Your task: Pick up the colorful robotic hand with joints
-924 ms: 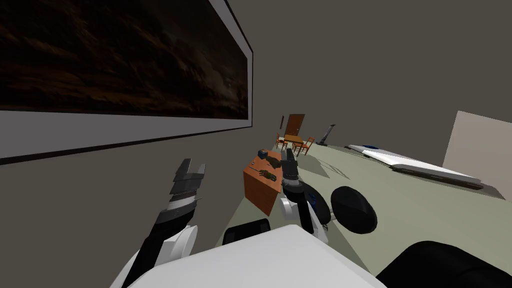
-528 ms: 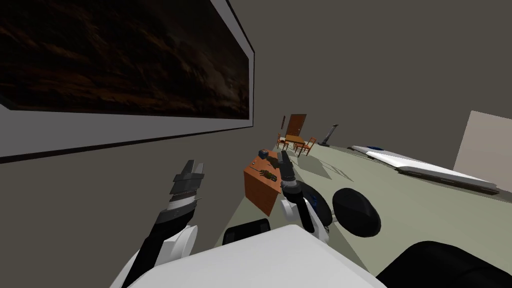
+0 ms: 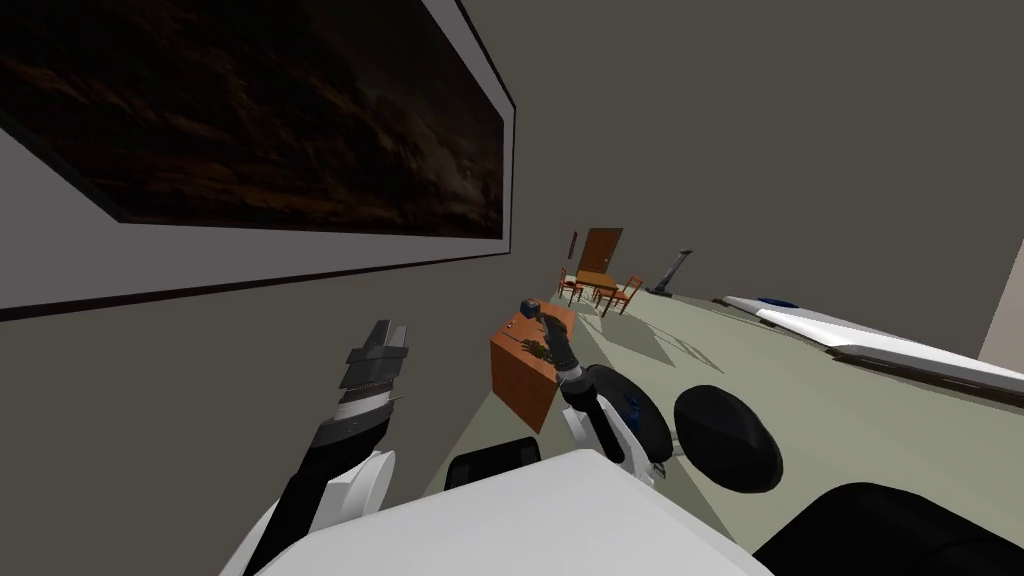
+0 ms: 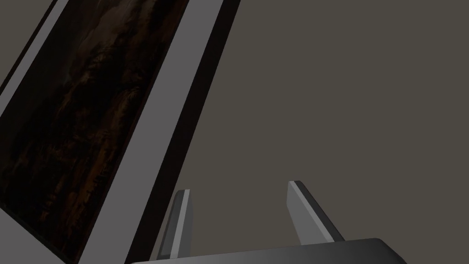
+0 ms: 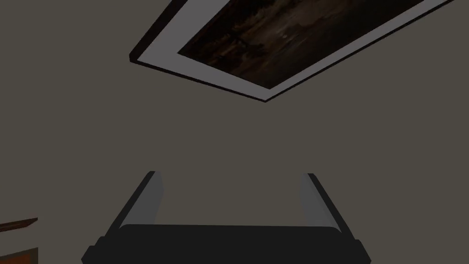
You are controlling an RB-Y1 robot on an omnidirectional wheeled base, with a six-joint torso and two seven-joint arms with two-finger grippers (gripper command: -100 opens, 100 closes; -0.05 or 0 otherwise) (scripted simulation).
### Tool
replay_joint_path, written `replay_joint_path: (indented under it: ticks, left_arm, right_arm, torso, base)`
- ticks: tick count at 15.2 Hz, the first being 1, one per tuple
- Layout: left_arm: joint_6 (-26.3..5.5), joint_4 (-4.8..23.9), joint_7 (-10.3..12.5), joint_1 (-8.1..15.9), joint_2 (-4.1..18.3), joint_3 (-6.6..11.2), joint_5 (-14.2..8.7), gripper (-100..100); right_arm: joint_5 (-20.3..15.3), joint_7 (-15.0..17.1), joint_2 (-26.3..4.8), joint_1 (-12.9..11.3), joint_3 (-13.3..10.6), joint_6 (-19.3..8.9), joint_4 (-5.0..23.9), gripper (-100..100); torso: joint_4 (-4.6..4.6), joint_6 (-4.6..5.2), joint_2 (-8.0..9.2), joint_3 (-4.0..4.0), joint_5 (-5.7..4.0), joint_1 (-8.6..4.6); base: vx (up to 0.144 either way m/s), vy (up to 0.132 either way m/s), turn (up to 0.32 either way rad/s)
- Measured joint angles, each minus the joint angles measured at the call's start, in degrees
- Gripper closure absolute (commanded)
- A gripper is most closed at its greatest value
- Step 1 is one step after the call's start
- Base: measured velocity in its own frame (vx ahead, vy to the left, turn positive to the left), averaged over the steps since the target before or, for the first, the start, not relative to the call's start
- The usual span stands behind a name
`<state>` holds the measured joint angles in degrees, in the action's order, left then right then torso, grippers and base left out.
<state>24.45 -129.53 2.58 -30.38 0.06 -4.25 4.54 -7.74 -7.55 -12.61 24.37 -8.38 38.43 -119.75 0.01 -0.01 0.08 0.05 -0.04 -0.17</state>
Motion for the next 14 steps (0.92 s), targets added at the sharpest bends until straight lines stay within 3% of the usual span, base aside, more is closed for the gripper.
replay_joint_path:
  ticks: [4, 14]
  left_arm:
    - [0.0, 0.0, 0.0, 0.0, 0.0, 0.0, 0.0, 0]
    - [0.0, 0.0, 0.0, 0.0, 0.0, 0.0, 0.0, 0]
  right_arm:
    - [-0.6, 1.3, -5.0, -0.4, -2.3, 1.0, 4.2, -100]
    - [-2.0, 3.3, -13.1, -2.1, -7.0, 3.7, 14.5, -100]
  torso:
    - [0.0, 0.0, 0.0, 0.0, 0.0, -0.01]
    - [-0.01, 0.01, -0.04, -0.02, 0.01, 0.03]
  base:
    - [-0.022, -0.031, 0.091]
    - [-0.019, -0.024, 0.097]
